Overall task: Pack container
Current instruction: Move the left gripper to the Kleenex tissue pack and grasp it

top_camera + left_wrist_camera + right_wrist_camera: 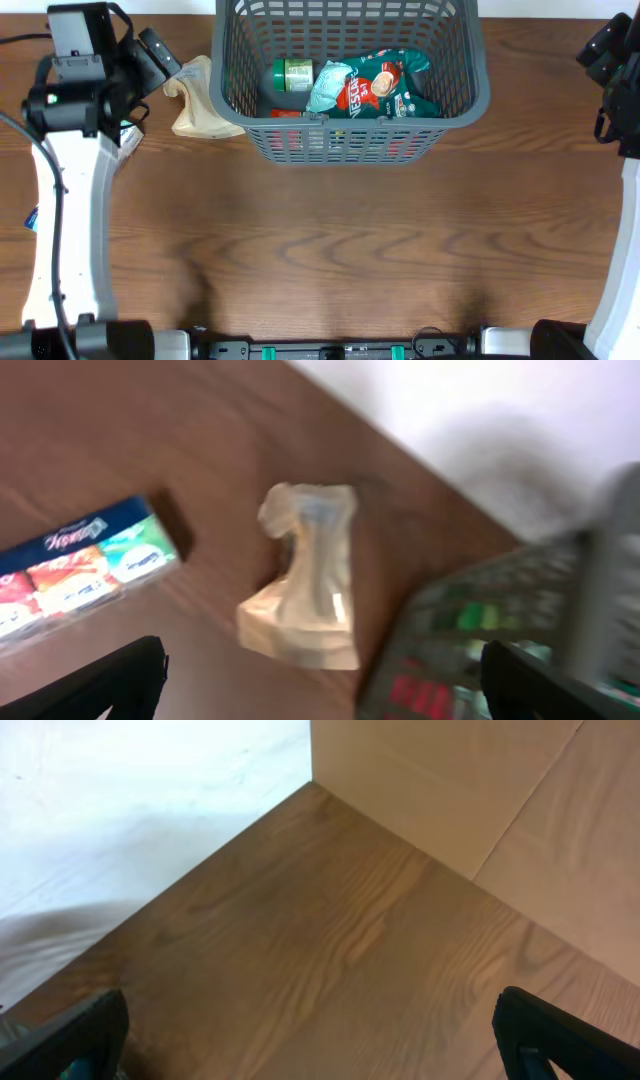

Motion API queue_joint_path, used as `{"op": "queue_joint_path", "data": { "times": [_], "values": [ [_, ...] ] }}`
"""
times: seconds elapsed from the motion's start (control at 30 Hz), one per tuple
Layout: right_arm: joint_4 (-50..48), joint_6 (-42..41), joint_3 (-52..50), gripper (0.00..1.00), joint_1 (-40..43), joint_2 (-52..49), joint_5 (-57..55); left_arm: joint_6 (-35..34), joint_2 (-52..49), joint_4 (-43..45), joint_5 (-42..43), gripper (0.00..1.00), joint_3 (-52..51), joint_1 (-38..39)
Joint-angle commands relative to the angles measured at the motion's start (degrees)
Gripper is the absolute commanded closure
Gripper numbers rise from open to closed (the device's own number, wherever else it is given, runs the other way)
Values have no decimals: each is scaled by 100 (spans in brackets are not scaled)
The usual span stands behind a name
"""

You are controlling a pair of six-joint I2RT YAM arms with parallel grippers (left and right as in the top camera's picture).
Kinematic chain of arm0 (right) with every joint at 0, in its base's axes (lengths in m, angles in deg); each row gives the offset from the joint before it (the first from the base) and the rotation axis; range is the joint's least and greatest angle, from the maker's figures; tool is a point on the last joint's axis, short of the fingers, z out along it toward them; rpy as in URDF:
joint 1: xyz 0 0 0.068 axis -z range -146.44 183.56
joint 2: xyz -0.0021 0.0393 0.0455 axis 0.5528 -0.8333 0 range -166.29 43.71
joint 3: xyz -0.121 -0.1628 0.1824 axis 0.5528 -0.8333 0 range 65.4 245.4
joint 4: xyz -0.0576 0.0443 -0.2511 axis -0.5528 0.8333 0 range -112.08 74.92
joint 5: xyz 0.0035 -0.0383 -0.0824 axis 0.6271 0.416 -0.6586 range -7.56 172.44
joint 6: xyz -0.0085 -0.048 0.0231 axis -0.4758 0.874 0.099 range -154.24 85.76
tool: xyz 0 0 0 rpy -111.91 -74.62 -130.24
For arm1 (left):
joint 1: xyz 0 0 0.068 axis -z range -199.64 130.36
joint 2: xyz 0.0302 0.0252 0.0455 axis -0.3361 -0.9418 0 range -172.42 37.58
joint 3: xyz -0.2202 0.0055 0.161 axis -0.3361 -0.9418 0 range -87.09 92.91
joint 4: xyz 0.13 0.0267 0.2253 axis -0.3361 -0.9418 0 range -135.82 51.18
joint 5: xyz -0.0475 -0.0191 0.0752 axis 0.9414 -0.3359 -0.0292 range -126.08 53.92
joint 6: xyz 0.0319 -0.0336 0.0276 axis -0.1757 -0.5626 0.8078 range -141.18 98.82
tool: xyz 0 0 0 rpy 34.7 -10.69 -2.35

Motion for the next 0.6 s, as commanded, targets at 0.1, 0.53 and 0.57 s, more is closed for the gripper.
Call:
{"op": "queue_joint_path", "data": {
  "times": [0.1, 0.53, 0.57],
  "values": [
    [7, -98, 4, 1, 22, -17, -37, 581, -546, -227, -90, 8, 11, -444],
    [7, -98, 4, 1, 22, -17, -37, 1117, -651, -538, -140, 14, 11, -1775],
    [7, -96, 4, 1, 22, -17, -37, 1187, -651, -566, -142, 13, 11, -1840]
  ]
}}
